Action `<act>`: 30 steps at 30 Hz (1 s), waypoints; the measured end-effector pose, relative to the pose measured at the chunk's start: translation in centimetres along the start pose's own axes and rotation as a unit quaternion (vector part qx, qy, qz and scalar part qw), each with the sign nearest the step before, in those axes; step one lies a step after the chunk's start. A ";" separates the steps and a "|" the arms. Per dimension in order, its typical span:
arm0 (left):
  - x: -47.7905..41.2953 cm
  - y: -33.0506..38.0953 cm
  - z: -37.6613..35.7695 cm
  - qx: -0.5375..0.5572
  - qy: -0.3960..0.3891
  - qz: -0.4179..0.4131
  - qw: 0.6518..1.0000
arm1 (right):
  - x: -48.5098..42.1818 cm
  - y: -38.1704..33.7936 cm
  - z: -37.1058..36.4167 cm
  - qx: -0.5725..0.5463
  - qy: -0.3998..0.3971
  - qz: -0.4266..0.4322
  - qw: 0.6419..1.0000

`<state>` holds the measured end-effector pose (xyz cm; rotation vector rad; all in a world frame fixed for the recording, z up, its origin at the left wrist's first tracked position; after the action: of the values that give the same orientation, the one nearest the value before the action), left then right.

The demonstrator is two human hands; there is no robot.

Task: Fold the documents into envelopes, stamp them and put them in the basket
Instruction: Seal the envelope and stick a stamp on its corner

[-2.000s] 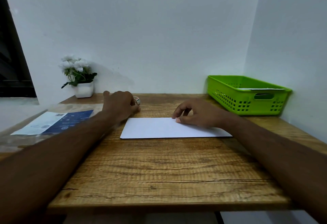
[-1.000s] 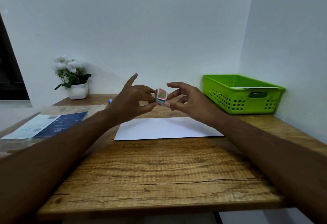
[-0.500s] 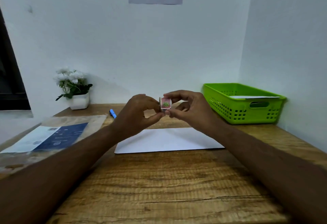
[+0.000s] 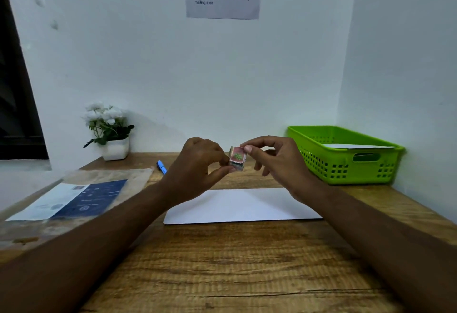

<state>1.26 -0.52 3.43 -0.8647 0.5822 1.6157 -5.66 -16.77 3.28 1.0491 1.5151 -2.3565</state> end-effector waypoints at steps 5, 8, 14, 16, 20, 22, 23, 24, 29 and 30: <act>0.0 0.1 0.0 -0.007 -0.017 0.010 1.000 | -0.1 0.0 0.1 -0.007 0.000 -0.016 1.000; 0.1 0.1 -0.1 -0.019 -0.031 0.007 0.999 | 0.0 0.2 0.0 -0.009 -0.010 -0.034 0.999; 0.1 0.0 -0.1 -0.027 -0.040 -0.003 0.999 | 0.0 0.1 0.1 0.020 -0.009 -0.027 0.999; 0.0 -0.2 0.0 -0.035 -0.039 -0.005 0.999 | 0.0 -0.1 0.1 0.016 -0.001 -0.023 1.000; -0.1 -0.6 0.3 -0.051 -0.037 -0.005 0.998 | 0.0 -0.3 -0.1 0.003 0.001 -0.014 1.000; -0.1 -0.8 0.3 -0.056 -0.033 0.000 0.998 | 0.0 -0.3 -0.1 -0.002 -0.004 -0.011 1.000; -0.1 -0.8 0.3 -0.059 -0.032 0.001 0.998 | 0.0 -0.3 -0.2 -0.002 -0.007 -0.011 1.000; -0.1 -0.8 0.3 -0.062 -0.032 0.001 0.998 | 0.0 -0.3 -0.2 -0.003 -0.010 -0.012 1.000; 0.1 -1.9 0.0 -0.101 -0.066 0.019 0.993 | 0.1 -0.3 -0.2 -0.034 -0.009 -0.019 0.999; 0.3 -2.3 -0.2 -0.112 -0.081 0.025 0.990 | 0.1 -0.3 -0.1 -0.044 -0.003 -0.022 0.999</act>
<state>3.49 0.05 3.29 -0.8775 0.3157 1.8021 -5.82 -16.53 3.47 0.9983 1.6398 -2.2967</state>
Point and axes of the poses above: each hand's wrist, its own x-axis away from the middle knuckle, its own z-axis out of the back of the hand, y = z × x, the point moved 5 cm from there along -x, towards the middle knuckle, and after that the axes turned 1 degree about x, right-handed, at the moved point
